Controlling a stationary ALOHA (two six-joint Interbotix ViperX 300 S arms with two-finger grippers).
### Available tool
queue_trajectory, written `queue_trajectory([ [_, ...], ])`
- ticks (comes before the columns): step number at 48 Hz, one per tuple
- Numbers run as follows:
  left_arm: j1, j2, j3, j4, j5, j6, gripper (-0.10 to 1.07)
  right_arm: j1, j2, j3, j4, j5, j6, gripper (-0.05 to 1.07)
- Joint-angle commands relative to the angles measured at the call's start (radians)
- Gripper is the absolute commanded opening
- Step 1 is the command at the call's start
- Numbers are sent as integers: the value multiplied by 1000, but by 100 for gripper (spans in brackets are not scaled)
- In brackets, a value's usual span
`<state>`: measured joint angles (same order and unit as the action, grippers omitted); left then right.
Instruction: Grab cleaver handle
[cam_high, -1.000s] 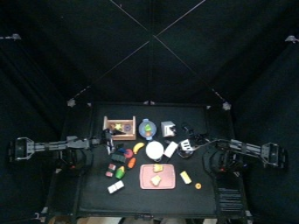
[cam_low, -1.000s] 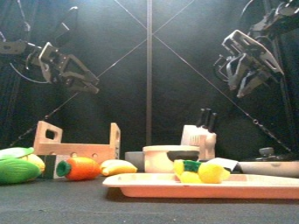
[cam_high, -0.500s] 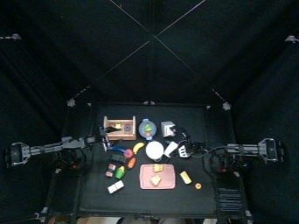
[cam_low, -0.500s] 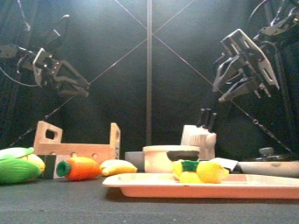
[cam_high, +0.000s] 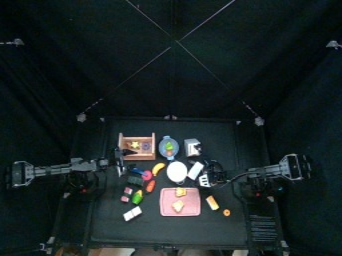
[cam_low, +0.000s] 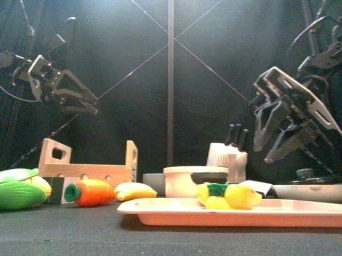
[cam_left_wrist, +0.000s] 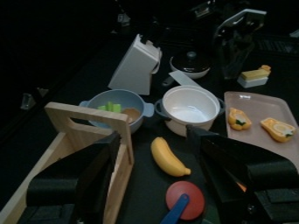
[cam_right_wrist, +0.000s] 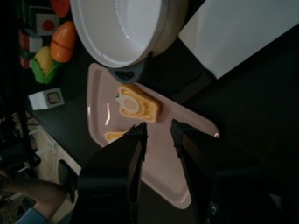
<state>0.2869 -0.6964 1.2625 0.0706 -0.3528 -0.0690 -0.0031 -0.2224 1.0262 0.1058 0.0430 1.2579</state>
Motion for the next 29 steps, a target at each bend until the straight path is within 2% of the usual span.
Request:
queue_trajectory([
  [1,-20,0,-11,-23,-9,2,95,2,28,-34,-12,-8,28,78],
  [9,-32,0,-9,-31,-9,2,96,2,72,-64,-20,28,83,87],
  [29,-35,2,-3,-31,-9,3,95,-63,132,-190,-25,252,97,87],
])
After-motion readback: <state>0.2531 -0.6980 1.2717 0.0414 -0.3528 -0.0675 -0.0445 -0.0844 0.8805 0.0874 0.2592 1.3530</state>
